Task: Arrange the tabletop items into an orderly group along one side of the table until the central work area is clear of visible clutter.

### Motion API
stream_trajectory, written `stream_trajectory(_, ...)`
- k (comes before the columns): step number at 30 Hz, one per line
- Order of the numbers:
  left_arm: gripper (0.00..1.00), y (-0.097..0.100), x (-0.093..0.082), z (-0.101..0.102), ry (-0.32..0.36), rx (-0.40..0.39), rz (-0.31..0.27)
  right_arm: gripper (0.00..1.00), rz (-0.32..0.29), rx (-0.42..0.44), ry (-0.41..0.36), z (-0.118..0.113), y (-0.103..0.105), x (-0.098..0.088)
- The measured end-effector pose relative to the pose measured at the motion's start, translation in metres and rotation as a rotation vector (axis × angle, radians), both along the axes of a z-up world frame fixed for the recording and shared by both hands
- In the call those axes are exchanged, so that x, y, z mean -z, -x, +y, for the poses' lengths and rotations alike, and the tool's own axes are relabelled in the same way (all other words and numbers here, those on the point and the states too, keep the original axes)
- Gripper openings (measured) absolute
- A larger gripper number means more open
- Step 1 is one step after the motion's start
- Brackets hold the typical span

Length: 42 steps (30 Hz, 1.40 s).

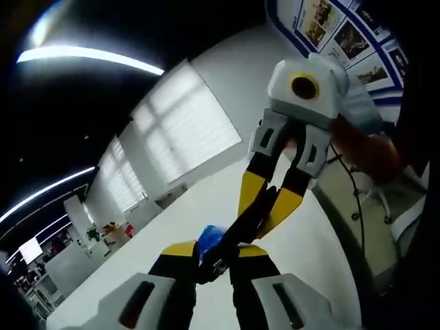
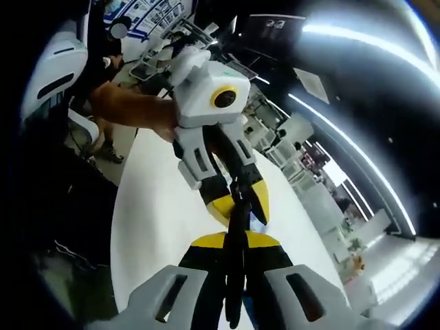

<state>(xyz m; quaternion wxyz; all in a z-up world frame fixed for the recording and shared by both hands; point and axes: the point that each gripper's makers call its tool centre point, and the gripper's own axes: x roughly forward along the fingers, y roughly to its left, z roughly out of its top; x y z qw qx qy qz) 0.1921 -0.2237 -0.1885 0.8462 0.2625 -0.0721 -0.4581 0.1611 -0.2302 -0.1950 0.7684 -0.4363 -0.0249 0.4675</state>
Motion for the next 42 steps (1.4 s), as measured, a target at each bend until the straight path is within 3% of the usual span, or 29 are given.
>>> stream_trajectory(26, 0.14, 0.003, 0.057, -0.015, -0.029, 0.03, 0.099, 0.04, 0.118, 0.019, 0.007, -0.015, -0.005, 0.054)
stream_trajectory(35, 0.17, 0.006, 0.081, -0.014, -0.094, 0.044, 0.135, 0.03, 0.2, 0.002, -0.016, -0.012, -0.001, 0.076)
stream_trajectory(40, 0.2, 0.009, 0.086, -0.01, -0.112, 0.06, 0.164, 0.04, 0.317, -0.013, -0.067, -0.008, 0.006, 0.084)
stream_trajectory(42, 0.21, 0.009, 0.088, -0.009, -0.108, 0.064, 0.181, 0.04, 0.333, -0.006, -0.08, -0.008, 0.004, 0.085)
